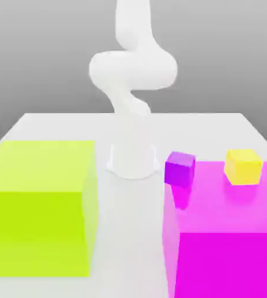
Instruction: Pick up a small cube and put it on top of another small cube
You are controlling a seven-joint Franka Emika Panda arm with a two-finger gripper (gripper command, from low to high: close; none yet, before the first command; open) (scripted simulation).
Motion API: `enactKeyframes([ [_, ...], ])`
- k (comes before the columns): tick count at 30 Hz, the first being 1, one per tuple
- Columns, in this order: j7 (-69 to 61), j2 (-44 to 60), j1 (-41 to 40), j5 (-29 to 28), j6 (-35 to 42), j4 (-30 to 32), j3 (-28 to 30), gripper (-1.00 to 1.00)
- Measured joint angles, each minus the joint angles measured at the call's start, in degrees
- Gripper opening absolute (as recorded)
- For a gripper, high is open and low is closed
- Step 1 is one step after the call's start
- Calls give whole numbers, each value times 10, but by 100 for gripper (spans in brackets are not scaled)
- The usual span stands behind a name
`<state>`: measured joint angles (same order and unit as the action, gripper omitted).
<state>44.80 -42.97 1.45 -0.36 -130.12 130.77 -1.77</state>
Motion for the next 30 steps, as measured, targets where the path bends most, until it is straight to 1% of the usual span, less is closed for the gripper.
enactKeyframes([
  [3,-53,55,48,2,-27,26,-20,0],
  [9,-175,173,154,6,-104,97,-63,0],
  [15,-294,292,244,5,-183,170,-121,0],
  [20,-382,393,313,-15,-255,235,-174,0],
  [22,-413,433,343,-31,-289,266,-189,0],
  [23,-428,446,357,-31,-309,280,-189,0],
  [25,-416,483,354,-65,-343,285,-169,0],
  [28,-369,545,394,-132,-392,276,-112,0],
  [30,-345,585,433,-164,-425,267,-65,0],
])
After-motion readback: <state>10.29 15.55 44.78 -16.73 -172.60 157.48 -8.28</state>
